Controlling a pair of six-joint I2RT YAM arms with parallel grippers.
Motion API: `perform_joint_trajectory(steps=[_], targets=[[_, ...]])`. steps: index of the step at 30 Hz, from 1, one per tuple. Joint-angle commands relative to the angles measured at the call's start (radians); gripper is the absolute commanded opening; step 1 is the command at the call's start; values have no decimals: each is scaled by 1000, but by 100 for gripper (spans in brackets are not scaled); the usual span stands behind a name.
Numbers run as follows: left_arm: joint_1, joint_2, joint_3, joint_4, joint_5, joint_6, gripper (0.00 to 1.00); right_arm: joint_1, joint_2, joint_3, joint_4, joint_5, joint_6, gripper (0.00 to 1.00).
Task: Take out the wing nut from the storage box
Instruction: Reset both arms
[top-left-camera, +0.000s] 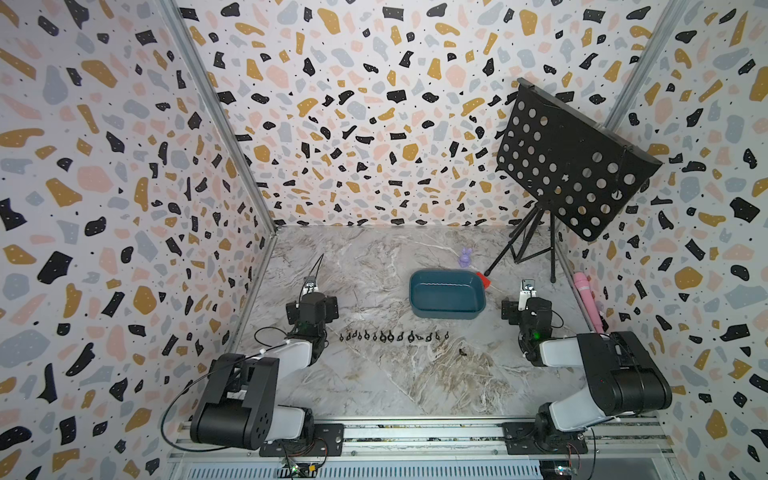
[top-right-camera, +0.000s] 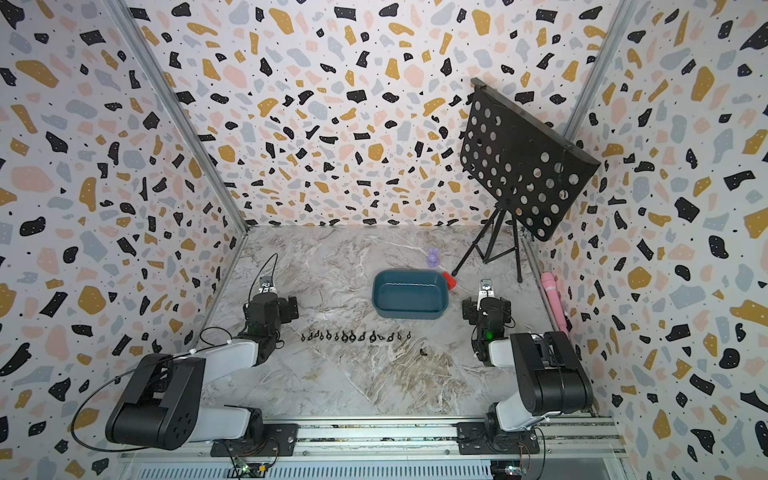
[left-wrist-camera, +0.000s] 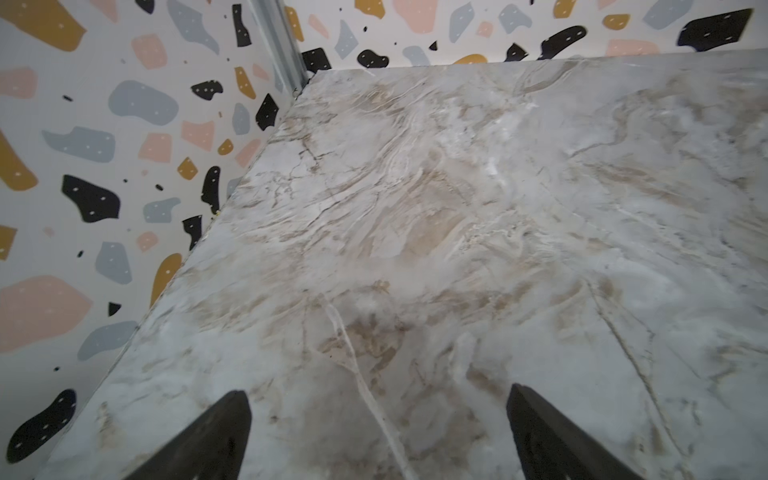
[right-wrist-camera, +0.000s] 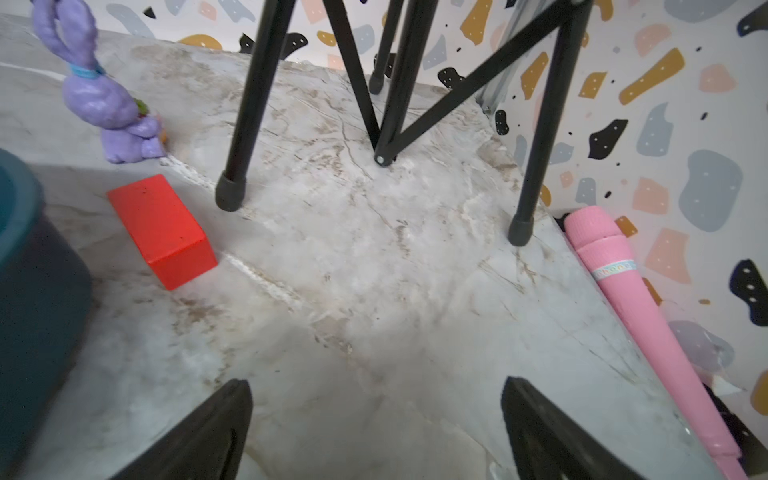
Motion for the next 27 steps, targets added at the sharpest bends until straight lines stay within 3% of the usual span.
perform_joint_trajectory(steps=[1,3,27], targets=[[4,8,-39,146,102,51,100,-1,-11,-3,35,-59,-18,99],[2,45,-82,265,129,66,100,-1,-15,-15,51,-79,-27,100],[1,36,-74,236,128,68,100,-6,-9,-3,40,-83,-19,100]])
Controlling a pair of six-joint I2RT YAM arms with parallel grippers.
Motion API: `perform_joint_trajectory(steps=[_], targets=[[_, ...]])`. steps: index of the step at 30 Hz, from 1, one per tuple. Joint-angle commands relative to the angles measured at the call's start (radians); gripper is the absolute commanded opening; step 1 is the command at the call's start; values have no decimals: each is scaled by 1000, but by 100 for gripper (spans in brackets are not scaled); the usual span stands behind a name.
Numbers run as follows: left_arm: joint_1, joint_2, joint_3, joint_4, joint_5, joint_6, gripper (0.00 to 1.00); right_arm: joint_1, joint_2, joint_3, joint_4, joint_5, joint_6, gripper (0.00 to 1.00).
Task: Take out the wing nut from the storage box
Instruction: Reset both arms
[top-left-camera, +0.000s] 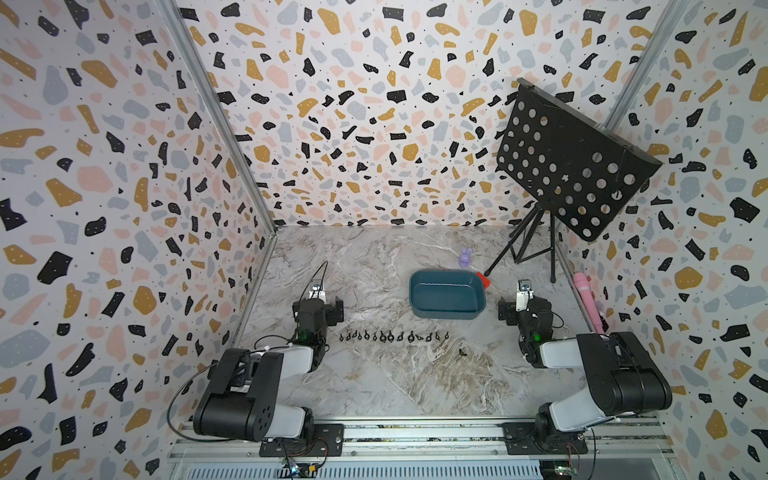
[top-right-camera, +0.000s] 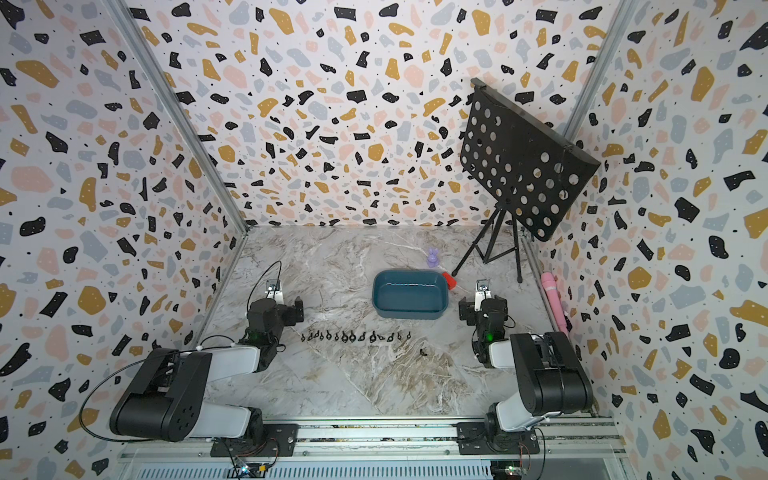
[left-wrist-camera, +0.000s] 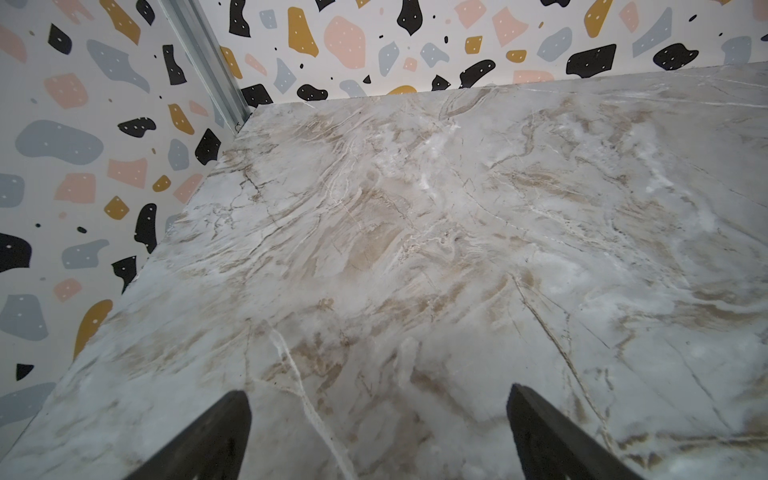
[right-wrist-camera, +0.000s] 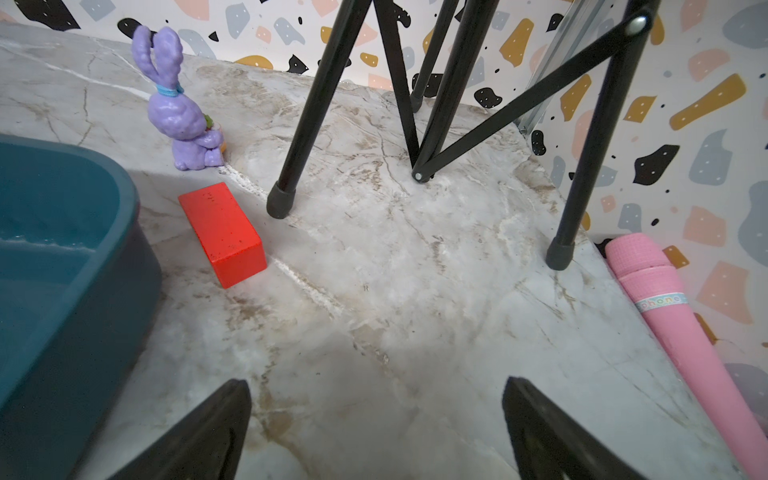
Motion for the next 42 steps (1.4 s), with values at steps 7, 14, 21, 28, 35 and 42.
perform_joint_trajectory(steps=[7,14,21,28,35,42], targets=[[1,-3,-2,53,12,10,100,-4,-7,16,-4,-5,2,100],[1,-2,-2,53,12,10,100,-108,-17,-1,18,-437,-32,100],[1,-3,-2,52,13,10,100,-108,-8,26,-22,-268,33,100],[1,-2,-1,52,12,10,100,-108,-9,28,-26,-248,39,100],[1,-2,1,50,27,16,100,-107,-9,28,-27,-248,40,100],[1,-1,2,47,48,25,100,-108,-9,28,-26,-248,40,100]])
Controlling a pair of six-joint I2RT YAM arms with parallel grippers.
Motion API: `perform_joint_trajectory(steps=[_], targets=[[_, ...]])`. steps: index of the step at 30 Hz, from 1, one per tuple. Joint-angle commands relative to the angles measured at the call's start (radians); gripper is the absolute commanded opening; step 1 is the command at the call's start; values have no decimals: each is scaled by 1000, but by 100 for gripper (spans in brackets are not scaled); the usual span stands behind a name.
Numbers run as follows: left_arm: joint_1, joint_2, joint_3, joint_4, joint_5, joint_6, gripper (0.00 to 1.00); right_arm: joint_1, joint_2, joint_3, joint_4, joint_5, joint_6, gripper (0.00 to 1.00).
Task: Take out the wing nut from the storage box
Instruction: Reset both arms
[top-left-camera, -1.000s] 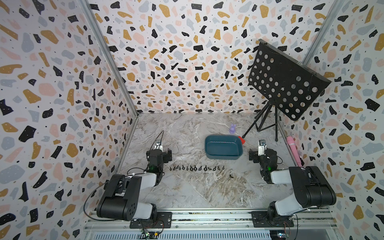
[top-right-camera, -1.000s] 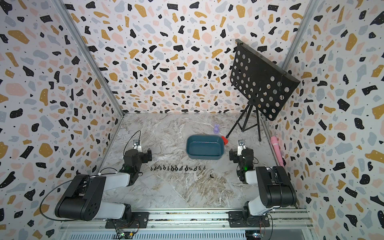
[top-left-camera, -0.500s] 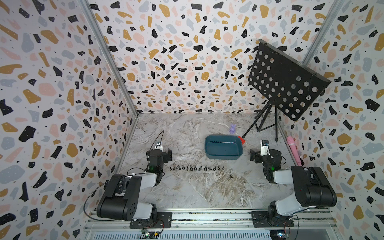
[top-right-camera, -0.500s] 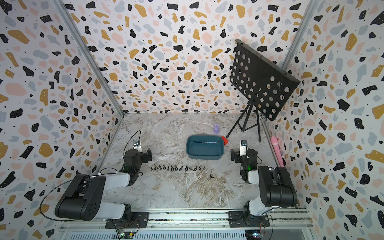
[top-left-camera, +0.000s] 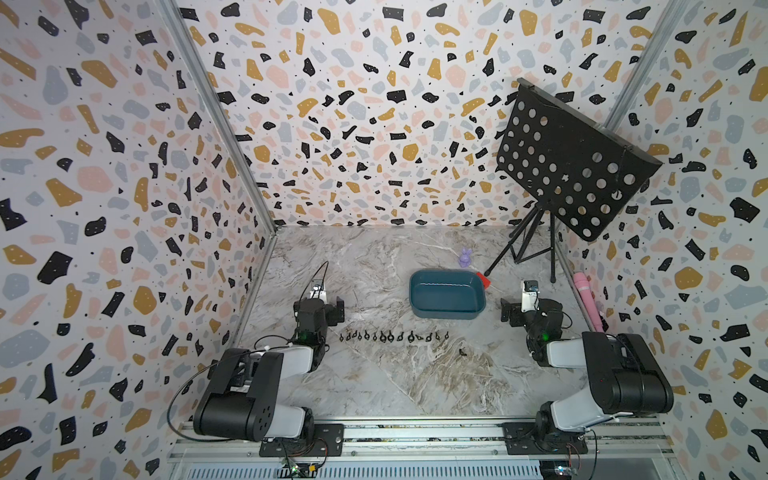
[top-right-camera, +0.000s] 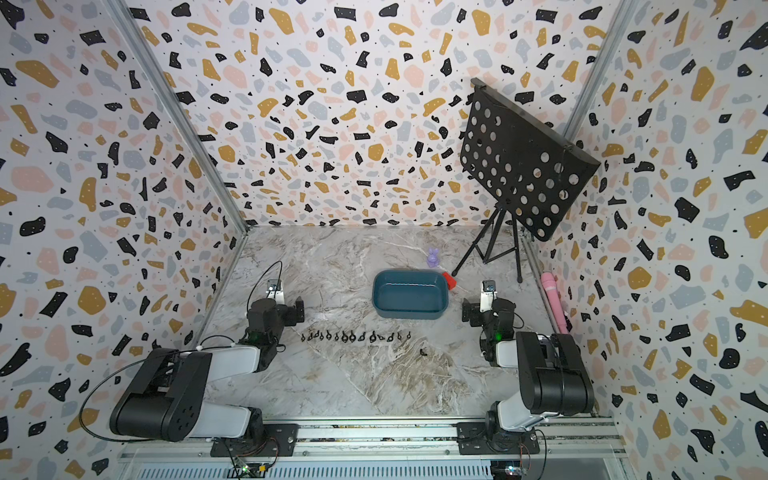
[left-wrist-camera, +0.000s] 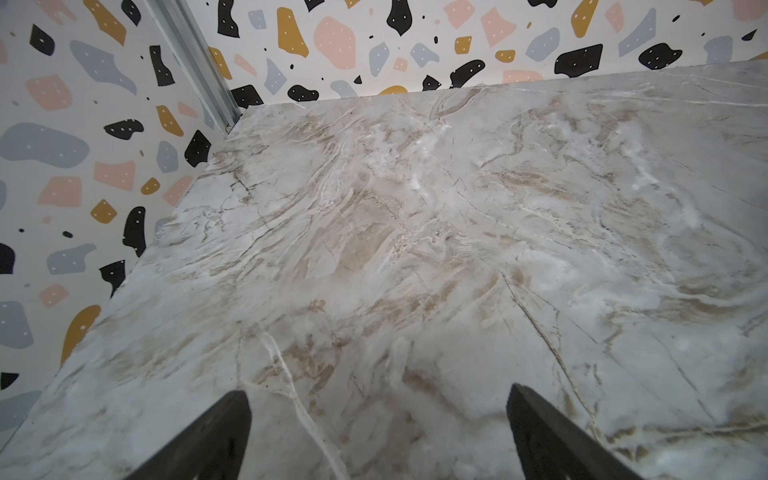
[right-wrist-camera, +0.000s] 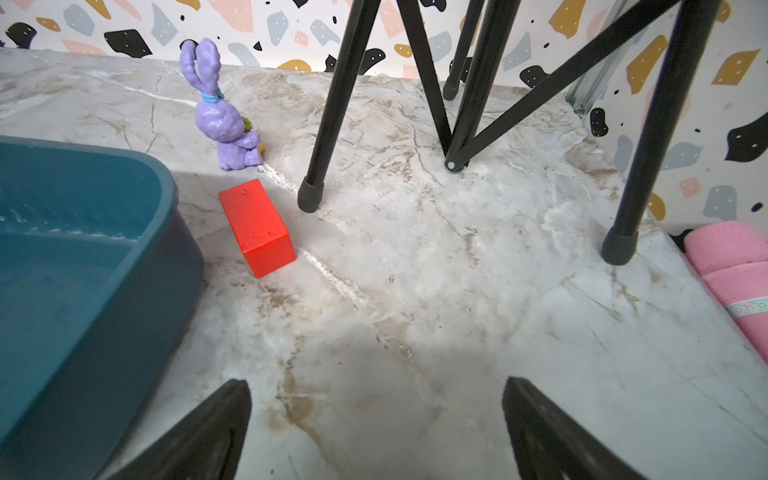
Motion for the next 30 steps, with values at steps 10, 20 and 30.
perform_joint_trajectory(steps=[10,20,30], targets=[[1,-1,4,43,24,18,100,0,-8,25,5,-36,1,100],[1,0,5,43,23,17,100,0,-7,18,18,-109,-31,100],[1,0,5,43,25,18,100,0,-10,19,10,68,35,100]])
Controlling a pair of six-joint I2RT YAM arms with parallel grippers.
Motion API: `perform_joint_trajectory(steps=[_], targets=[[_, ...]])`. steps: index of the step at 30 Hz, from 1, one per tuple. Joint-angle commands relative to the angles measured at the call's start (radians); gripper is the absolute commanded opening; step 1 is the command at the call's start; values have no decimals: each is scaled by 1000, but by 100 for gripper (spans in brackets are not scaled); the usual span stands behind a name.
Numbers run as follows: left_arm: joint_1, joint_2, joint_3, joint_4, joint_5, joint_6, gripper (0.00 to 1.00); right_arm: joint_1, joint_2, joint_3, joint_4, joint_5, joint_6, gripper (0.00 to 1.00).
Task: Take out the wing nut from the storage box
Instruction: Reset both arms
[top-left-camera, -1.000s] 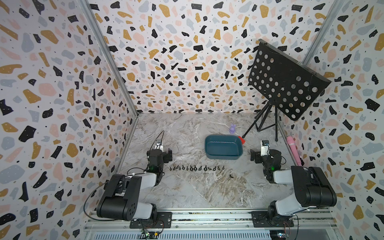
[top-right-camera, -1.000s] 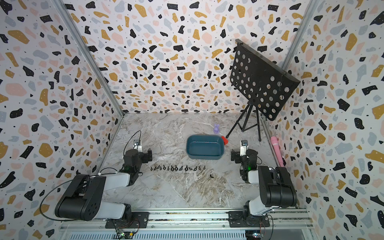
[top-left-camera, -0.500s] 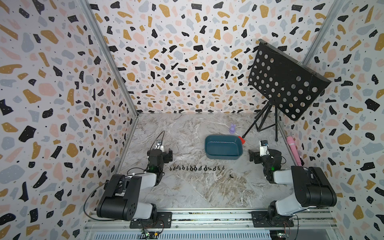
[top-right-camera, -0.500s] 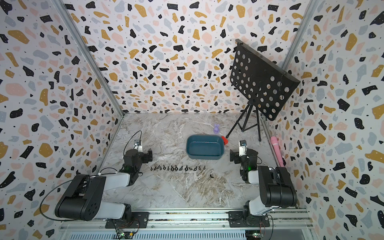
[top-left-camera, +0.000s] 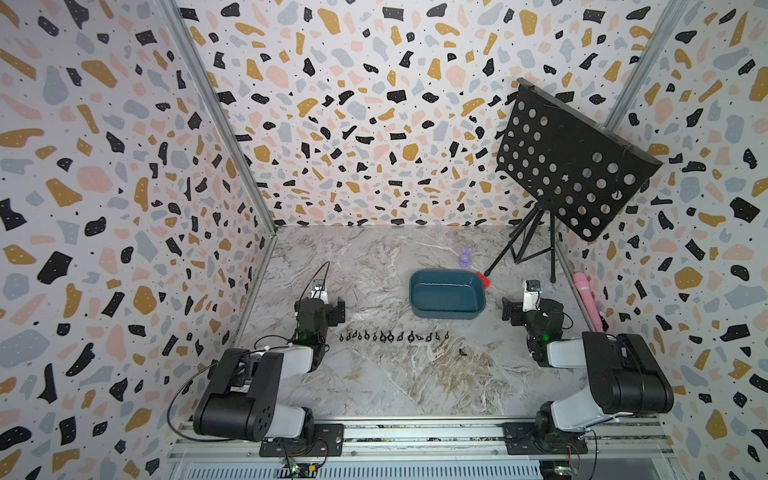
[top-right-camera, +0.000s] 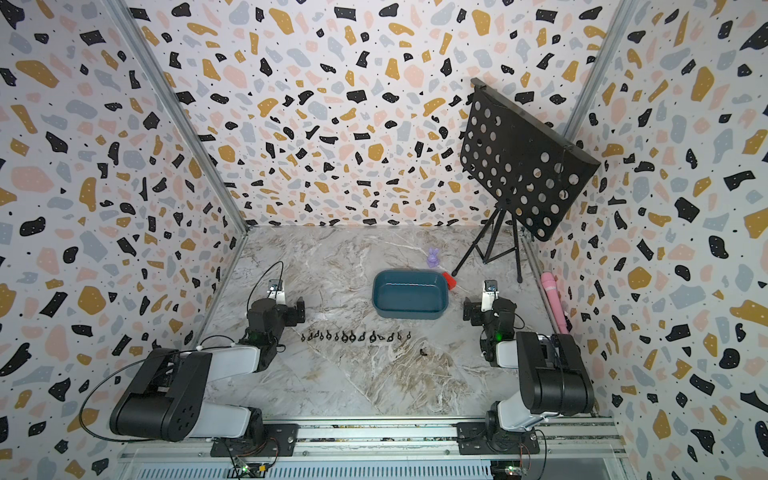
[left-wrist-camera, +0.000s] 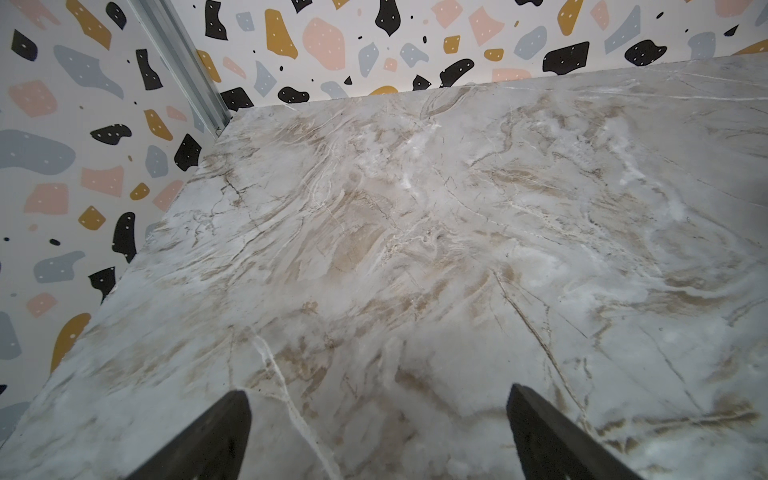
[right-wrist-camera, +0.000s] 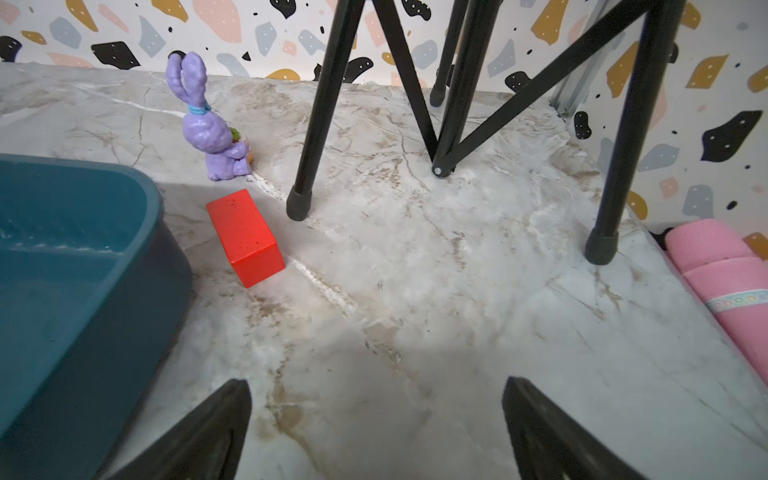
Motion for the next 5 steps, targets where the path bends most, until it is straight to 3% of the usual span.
perform_joint_trajectory(steps=[1,5], targets=[[0,5,5,48,17,13,100,0,-9,21,-8,34,18,100],[1,0,2,50,19,12,100,1,-9,21,-10,34,19,100]])
